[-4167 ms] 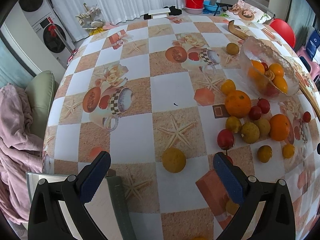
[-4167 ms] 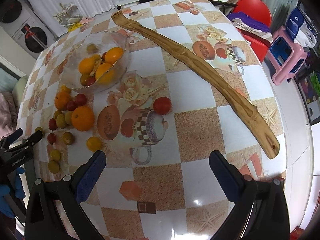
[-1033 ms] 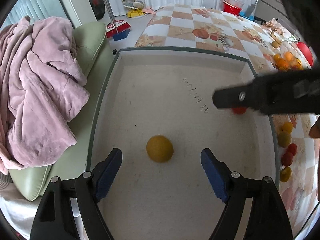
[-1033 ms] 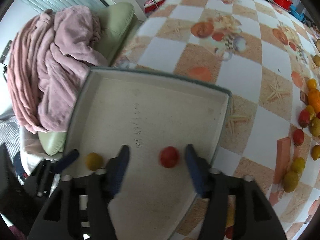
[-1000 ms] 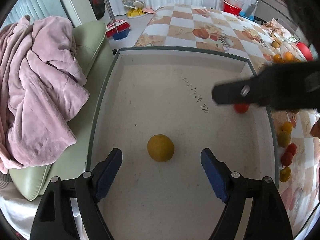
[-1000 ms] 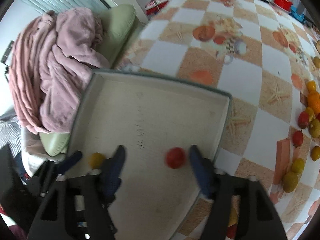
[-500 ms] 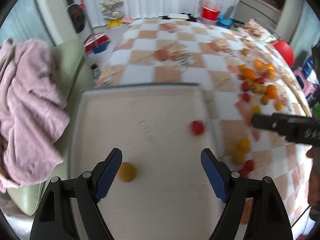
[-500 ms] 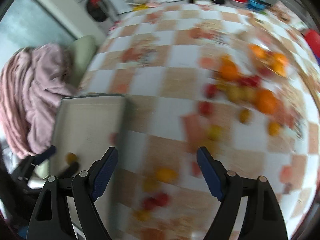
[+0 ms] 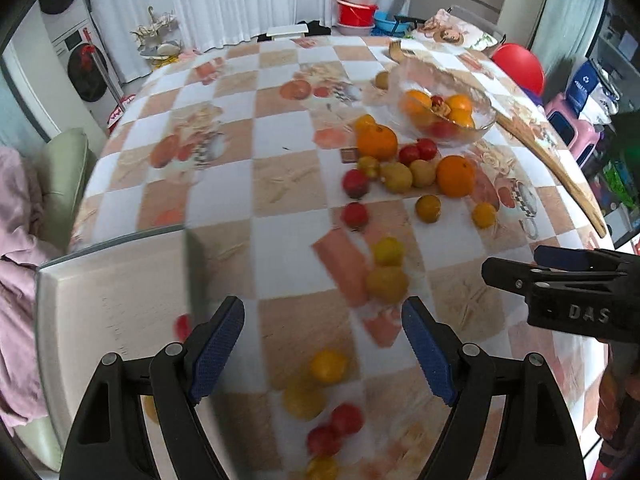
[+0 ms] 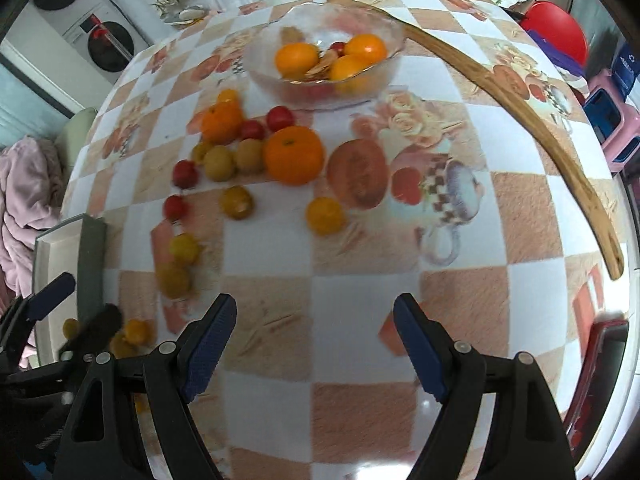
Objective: Organize fruits
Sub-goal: 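Grasp a yellow plum with the left tool while the right tool grasps an orange tomato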
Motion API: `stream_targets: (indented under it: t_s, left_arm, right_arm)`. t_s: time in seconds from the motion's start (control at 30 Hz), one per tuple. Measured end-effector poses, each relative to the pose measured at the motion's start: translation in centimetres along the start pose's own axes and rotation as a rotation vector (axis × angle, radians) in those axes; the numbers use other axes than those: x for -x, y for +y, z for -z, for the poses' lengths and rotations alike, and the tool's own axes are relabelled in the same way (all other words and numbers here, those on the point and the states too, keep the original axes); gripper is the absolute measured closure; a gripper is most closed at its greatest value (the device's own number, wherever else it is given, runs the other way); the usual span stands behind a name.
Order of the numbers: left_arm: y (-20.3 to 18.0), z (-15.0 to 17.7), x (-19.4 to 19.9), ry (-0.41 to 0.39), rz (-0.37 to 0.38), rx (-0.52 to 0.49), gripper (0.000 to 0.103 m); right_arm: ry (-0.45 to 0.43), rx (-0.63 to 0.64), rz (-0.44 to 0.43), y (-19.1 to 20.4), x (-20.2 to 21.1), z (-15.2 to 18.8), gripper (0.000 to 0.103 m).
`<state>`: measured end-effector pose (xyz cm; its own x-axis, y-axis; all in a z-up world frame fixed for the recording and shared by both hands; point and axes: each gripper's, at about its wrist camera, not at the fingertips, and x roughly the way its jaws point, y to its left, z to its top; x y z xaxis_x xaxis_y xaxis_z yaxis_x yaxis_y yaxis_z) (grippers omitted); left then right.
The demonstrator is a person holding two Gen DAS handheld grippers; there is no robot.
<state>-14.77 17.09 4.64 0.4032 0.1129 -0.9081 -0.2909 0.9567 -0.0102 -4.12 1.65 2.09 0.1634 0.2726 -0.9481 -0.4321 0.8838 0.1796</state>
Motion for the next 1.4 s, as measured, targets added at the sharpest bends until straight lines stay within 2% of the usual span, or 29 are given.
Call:
stream_targets:
  t_s: [0.37,0.43,0.6,0.67,0.73,0.77,0.8,0.87,0.93,1.07,1.4]
  left_arm:
    - [-2.7,-1.1,-3.9,0.037,-0.044,0.005,0.021]
    - [-2.8,-1.0,-4.3,0.045,-0.057,0.013,0.021]
    - [-2.8,-0.9,-4.8,0.057,-0.06,0.039,0.022]
    - [-2.8,-0.9,-4.7,0.052,-0.04,0.044,0.033]
    - [-3.0,-0.9,-4.5,0.045,-0.036,0.039,0.052]
    - [-3.2,-0.9,-4.4,0.04,-0.026,0.034,0.06]
    - [-3.5,-0.9,-4.2,0.04,0.005,0.032,0.073]
    - [-3.7,-0.9,-4.0,0.039,0.013,0.025,0.073]
    - [-3.4,-0.8,-3.7,0.034,0.051,0.048,0.073]
    - [-2.6,-0.9,-2.3,0.008,0.081,0.077,0.073]
    - [0.9,0.0,1.3,-0.04,0.07,0.13,0.073]
  right_arm:
    - [-0.028,0.092,0.0,-0.3,-1.8,-2.8,0.02]
    - [-0.033,0.118,0.001,0.0,-2.0,-3.2,0.027]
    - [-0.046,0.169,0.037,1.0,-2.4,-3.5,0.036]
    - [-0.054,0.186,0.059,1.2,-2.4,-3.6,0.045]
    - [-0.063,0.207,0.077,1.3,-2.4,-3.6,0.067]
    - [-0.063,0.207,0.07,1.1,-2.3,-3.6,0.074]
    - [-0.06,0.198,0.054,0.9,-2.2,-3.6,0.081]
    - [-0.05,0.157,0.009,0.2,-2.0,-3.9,0.081]
    - [-0.047,0.112,-0.031,-0.5,-1.7,-3.9,0.081]
    - [-0.045,0.091,-0.063,-0.8,-0.8,-3.3,0.081]
    - [-0.046,0.106,-0.121,1.6,1.0,-2.1,0.081]
